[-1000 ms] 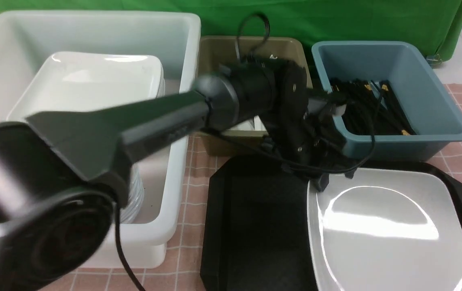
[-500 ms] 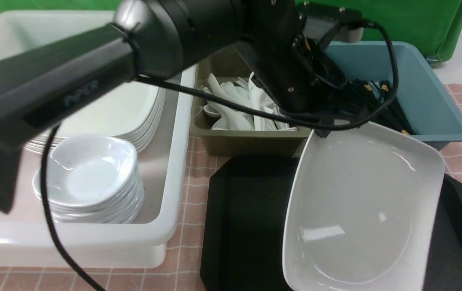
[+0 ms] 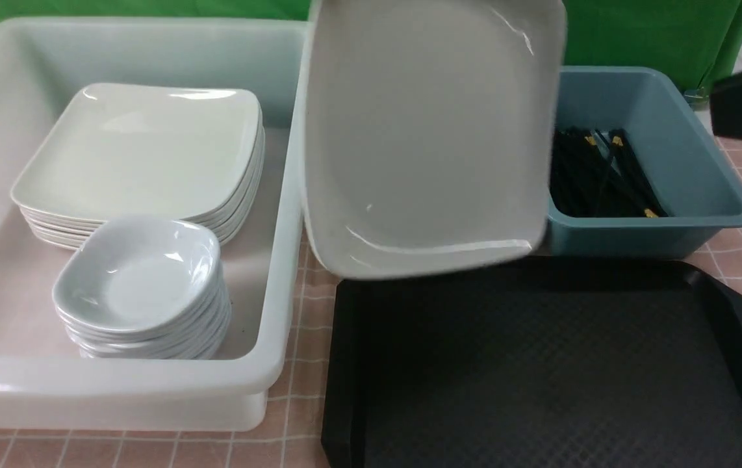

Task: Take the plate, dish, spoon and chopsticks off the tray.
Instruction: Use the left arm to put the plate into the large storage box on the left

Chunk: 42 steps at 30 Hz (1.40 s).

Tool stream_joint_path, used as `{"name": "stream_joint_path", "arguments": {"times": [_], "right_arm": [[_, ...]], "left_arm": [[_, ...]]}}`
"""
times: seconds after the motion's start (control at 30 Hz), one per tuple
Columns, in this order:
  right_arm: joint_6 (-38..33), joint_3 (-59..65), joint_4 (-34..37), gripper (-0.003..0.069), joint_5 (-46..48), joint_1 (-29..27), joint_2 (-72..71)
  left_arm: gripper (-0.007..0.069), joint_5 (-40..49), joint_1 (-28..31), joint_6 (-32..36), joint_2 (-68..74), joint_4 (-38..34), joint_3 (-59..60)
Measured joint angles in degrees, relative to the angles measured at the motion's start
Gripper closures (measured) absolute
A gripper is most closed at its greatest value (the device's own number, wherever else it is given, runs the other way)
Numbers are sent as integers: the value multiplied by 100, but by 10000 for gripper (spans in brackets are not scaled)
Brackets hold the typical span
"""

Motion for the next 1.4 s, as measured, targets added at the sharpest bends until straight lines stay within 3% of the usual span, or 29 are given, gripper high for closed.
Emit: {"name": "stream_joint_path", "arguments": {"times": [0.13,0.27,0.4,0.43,0.47,0.57,0.6,0.7,0.9,1.13,1.27,1.4], "right_arm": [[100,-436,-174,629,-11,440,493],[598,-1112,-904,629,-18,1204,1158],[884,-1615,-1221,629,-78,1708,1670],[884,-1668,-1237,629,-86,1749,1697],[1019,-1885,-1273,629,-163,1882,1956],[1165,-2168,-1341,629,-250,1992,2267],[1310,-2420,-1431,629,-369,2068,2561],[1515,-2783,-1509,629,-449,2096,2985],[1638,-3129,-1551,629,-418,2207,3400],[1638,-3153,-1557,629,-399,2264,3413],[1638,-3166,-1557,629,-399,2264,3413],[1638,-3166,-1557,629,-399,2264,3413]], "left_arm": [[610,130,1383,-50,-369,-212,0],[607,-15,3103,65,-438,-809,222],[607,-491,4154,435,-425,-1815,939],[607,-568,4196,461,-425,-1937,1057],[607,-979,4482,708,-425,-2459,1566],[607,-1621,4604,1039,-408,-3142,2251],[607,-2260,4593,1412,-356,-3796,2893],[607,-3160,4450,1936,-212,-4686,3587],[605,-3925,4069,2323,382,-5319,4058],[608,-4241,3844,2342,759,-5470,4077],[599,-4255,3844,2342,882,-4949,4077],[519,-4127,3844,2260,1022,-4476,4077]]}}
